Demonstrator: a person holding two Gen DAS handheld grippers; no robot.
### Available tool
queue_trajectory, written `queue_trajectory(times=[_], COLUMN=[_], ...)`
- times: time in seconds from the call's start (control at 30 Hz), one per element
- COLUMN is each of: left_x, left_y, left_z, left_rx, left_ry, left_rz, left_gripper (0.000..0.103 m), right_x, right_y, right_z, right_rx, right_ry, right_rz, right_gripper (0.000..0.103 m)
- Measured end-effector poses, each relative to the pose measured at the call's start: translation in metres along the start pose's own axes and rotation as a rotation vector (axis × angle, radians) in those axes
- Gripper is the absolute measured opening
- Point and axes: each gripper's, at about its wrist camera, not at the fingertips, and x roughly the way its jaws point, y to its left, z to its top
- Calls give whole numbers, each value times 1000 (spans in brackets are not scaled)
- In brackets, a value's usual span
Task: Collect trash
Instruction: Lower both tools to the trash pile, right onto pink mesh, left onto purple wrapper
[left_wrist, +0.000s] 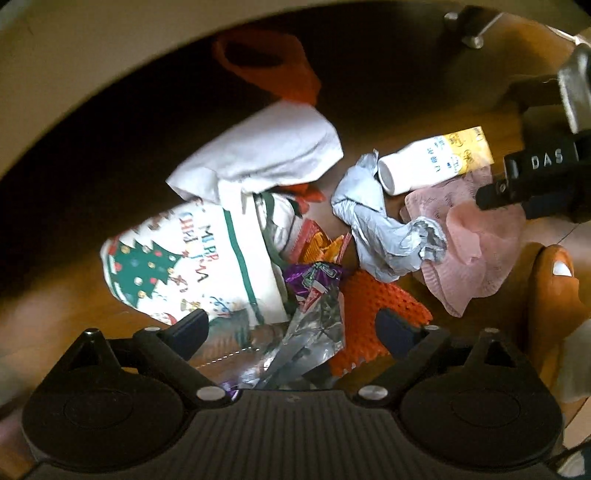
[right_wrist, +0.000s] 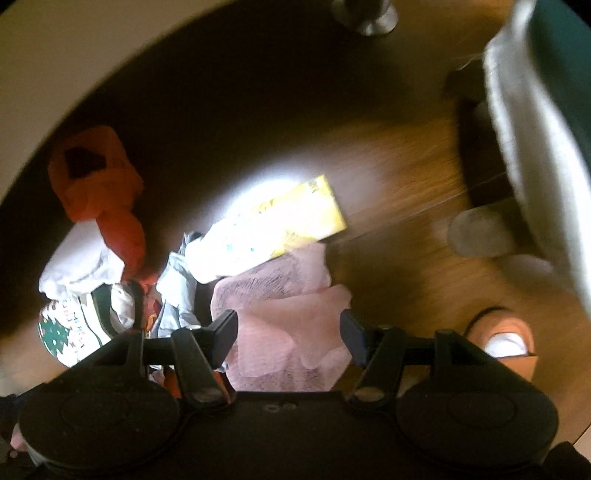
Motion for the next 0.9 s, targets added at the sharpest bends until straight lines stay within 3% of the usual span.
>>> queue_trajectory(times=[0.27, 0.47, 0.57, 0.6, 0.63, 0.67, 0.9], left_x=[29, 44, 51, 53, 54, 55, 55], left_y=[2, -3, -5, -4, -1, 1, 14], left_z=[5, 9, 12, 13, 14, 14, 14], left_rx=[-26, -17, -19, -36, -53, -62, -144], left_ry=[37, 46, 60, 65, 61, 60, 90], left_rz=[-18, -36, -60, -76, -98, -111, -155], left_gripper=[81, 53, 33, 29, 27, 20, 8], right_x=[32, 40, 43, 43, 44, 44, 36], right_y=[14, 20, 19, 20, 20, 20, 25], right_z=[-2, 1, 0, 0, 0, 0, -2], right_rx=[-61, -83, -97, -103, -110, -115, -159], right_ry=[56, 53, 36, 32, 30, 28, 27], right_rz=[-4, 1, -6, -12, -12, -17, -45], right_gripper=[61, 59, 56, 50, 28, 15, 4])
